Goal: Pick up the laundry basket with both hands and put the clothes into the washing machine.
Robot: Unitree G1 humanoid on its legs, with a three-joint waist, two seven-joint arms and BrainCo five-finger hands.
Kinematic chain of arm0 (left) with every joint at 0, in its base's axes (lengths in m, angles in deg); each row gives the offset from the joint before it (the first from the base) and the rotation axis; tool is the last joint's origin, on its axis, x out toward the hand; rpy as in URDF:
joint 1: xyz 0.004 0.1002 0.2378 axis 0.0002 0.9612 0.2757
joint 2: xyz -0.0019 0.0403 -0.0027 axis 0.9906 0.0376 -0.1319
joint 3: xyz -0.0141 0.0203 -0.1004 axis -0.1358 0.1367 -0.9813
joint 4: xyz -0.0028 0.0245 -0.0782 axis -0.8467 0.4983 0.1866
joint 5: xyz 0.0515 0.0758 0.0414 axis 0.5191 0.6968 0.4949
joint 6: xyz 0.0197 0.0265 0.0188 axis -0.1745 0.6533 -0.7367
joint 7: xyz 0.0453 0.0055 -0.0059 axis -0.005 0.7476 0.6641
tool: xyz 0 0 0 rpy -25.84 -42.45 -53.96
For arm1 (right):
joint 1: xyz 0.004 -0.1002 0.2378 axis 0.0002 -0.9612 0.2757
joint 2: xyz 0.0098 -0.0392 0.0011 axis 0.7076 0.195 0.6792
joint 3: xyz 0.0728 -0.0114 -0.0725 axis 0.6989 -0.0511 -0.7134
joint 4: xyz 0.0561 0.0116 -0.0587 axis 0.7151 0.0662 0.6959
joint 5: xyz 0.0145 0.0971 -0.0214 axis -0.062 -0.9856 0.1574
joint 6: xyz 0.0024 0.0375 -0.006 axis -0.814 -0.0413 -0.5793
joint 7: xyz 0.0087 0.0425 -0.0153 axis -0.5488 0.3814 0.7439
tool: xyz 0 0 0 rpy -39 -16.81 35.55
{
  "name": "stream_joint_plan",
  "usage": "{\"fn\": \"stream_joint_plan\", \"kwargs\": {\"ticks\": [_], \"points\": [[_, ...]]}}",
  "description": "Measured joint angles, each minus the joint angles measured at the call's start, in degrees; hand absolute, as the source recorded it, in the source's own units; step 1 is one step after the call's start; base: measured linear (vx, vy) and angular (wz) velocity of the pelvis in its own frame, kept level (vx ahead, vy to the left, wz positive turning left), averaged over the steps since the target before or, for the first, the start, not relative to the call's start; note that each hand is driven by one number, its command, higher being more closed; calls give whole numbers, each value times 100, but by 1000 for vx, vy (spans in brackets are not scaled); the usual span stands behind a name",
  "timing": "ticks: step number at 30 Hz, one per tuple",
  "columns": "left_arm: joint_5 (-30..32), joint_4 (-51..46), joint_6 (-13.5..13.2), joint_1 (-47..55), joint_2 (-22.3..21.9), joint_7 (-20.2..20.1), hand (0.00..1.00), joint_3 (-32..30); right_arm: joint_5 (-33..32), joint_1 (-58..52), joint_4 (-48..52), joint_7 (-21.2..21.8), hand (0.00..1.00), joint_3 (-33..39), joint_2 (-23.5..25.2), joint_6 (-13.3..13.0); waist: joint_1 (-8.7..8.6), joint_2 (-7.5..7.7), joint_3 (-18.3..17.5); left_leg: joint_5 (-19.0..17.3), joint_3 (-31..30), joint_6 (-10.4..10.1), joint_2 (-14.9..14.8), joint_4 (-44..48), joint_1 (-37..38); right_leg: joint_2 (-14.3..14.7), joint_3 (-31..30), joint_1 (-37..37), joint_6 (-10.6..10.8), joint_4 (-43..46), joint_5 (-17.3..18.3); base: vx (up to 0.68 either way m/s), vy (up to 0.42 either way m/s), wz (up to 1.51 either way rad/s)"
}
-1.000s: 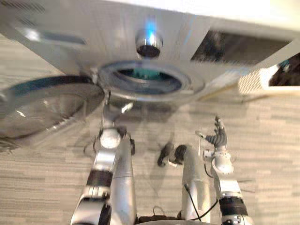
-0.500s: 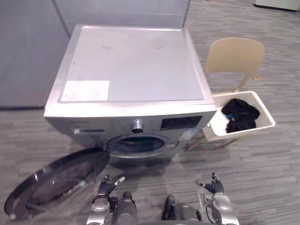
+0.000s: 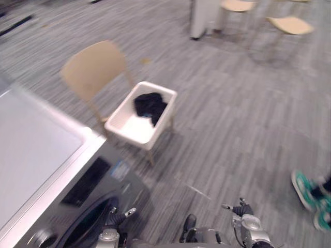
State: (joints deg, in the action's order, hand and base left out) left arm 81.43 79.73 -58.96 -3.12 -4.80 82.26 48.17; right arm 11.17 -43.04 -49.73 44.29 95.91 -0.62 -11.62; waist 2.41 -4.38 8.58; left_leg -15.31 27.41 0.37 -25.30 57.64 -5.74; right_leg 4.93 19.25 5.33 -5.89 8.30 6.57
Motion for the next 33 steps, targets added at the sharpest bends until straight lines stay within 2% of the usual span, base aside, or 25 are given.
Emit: {"fn": "stream_joint_plan", "kwargs": {"ticks": [2,5,6,8,9,10,11,12,13,14,15,16,18,20,21,22,23,24,25,26,27,28,30,32,33], "points": [[-99,-177,-40,183,-23,43,0,27,3,2,-19,-31,0,4,-20,36,146,-5,130,-175,-986,-244,904,-339,-645,55,-505,-346,-17,-61,65,249,65,-116],[-142,-341,-40,356,-84,99,0,41,12,51,-8,-29,0,11,-17,39,361,-37,179,-100,-1393,-365,1633,-1964,-983,39,-923,-557,94,-243,88,255,106,-89],[-143,-343,-38,415,-131,99,0,44,14,60,-1,-28,0,10,-14,40,446,-123,194,292,-1439,-361,1892,-3178,-1048,3,-1018,-731,179,-402,138,278,147,-41],[-145,-360,-37,445,-135,103,0,42,23,57,53,-21,0,-40,23,51,579,-51,162,854,-1224,-183,2094,-3779,-852,-194,-1009,-933,338,-592,186,454,174,-19],[-148,-388,-37,433,-170,101,0,40,53,93,208,-21,0,-43,11,36,580,4,110,886,-1118,48,2264,-3919,-761,-370,-971,-950,554,-629,185,509,161,15],[-151,-433,-36,422,-204,99,0,34,55,118,232,-18,0,-53,-29,26,583,-18,118,799,-1095,292,2275,-3844,-794,-389,-952,-935,599,-562,207,475,172,27],[-169,-450,-37,432,-248,96,0,-14,56,153,225,-4,0,-83,-52,24,616,-34,114,553,-1058,630,2296,-3714,-748,-462,-843,-900,799,-184,347,345,137,15],[-198,-431,-35,437,-259,94,0,-12,56,155,225,1,0,-81,-47,22,617,-34,113,501,-1057,609,2335,-3729,-630,-545,-796,-833,998,234,491,513,216,32],[-225,-434,-41,467,-252,90,0,0,63,149,229,7,0,-74,-41,15,602,-32,108,391,-1149,542,2437,-3824,-360,-778,-653,-494,1353,1563,719,533,197,65],[-297,-450,-48,484,-118,-67,0,84,69,115,260,31,0,-81,-3,15,518,108,122,279,-1381,557,2630,-3888,-40,-1127,-529,31,1630,3248,587,563,183,86],[-344,-473,-16,484,-55,-133,0,105,69,96,271,33,0,-82,17,15,453,204,142,210,-1553,588,2731,-3876,105,-1317,-513,290,1839,4009,375,525,55,136],[-454,-446,62,488,113,-293,0,200,66,54,271,30,0,-72,17,22,332,319,175,108,-1971,624,2844,-3827,294,-1570,-522,665,1798,5112,395,442,-25,173],[-435,-461,56,488,114,-51,0,261,67,11,295,20,0,-10,-67,22,262,308,188,106,-2510,625,2835,-3781,538,-1827,-369,952,1428,5657,605,496,-107,162],[-438,-464,59,409,51,133,0,239,66,44,335,20,0,-15,-143,-4,301,293,203,106,-3052,625,2813,-3761,833,-2021,-426,1186,1001,4924,874,475,-176,120],[-438,-462,59,375,18,165,0,232,66,61,345,21,0,-18,-143,-15,291,294,202,104,-3213,623,2794,-3739,861,-1983,-545,1247,982,4574,910,390,-243,124],[-438,-461,58,238,-5,228,0,224,61,117,460,24,0,-21,-142,-24,293,286,205,66,-3550,555,2695,-3629,829,-1687,-1062,1408,1046,3708,941,346,-316,136],[-438,-458,50,74,-25,238,0,226,57,115,637,23,0,-13,-144,-48,267,210,249,-53,-3882,354,2556,-3430,709,-1273,-1811,1515,1204,2839,849,326,-348,149],[-438,-441,43,3,-14,236,0,227,56,124,706,21,0,-14,-143,-62,236,217,263,-130,-4027,211,2535,-3302,619,-1130,-2222,1439,1392,2212,668,243,-321,163],[-438,-447,45,-67,57,252,0,222,53,103,711,20,0,-13,-114,-82,162,353,285,-254,-4196,-27,2622,-3209,557,-1127,-2753,1190,1527,1192,280,258,-376,173],[-430,-337,39,-160,58,246,0,223,52,55,685,23,0,24,-118,-76,98,383,377,-496,-4356,-373,2590,-3127,572,-1191,-2811,1031,1547,974,-233,349,-512,187],[-429,-238,32,-169,-156,214,0,253,51,105,677,5,0,168,-251,-35,189,143,355,-544,-4483,-419,2304,-3114,500,-1060,-2390,1030,1377,1262,-56,328,-493,144],[-430,-236,30,-121,-216,217,0,246,51,119,717,10,0,227,-256,-33,184,94,324,-483,-4472,-522,2224,-3170,480,-1053,-2238,1020,1305,1342,40,280,-417,131],[-439,-249,31,-88,-352,209,0,244,48,84,1050,18,0,239,-236,-40,153,51,294,-141,-4285,-1070,1957,-3369,347,-1192,-1507,850,1120,1519,235,185,-322,139],[-487,-362,23,-114,-382,206,0,254,19,18,1260,6,0,255,-162,-111,151,53,290,152,-3604,-1073,1721,-3422,139,-1319,-877,490,1081,1273,253,116,-237,152],[-491,-386,-1,-124,-380,207,0,262,0,5,1294,2,0,263,-152,-118,150,72,289,238,-3257,-956,1617,-3476,95,-1367,-665,347,1069,1141,259,78,-188,188]]}}
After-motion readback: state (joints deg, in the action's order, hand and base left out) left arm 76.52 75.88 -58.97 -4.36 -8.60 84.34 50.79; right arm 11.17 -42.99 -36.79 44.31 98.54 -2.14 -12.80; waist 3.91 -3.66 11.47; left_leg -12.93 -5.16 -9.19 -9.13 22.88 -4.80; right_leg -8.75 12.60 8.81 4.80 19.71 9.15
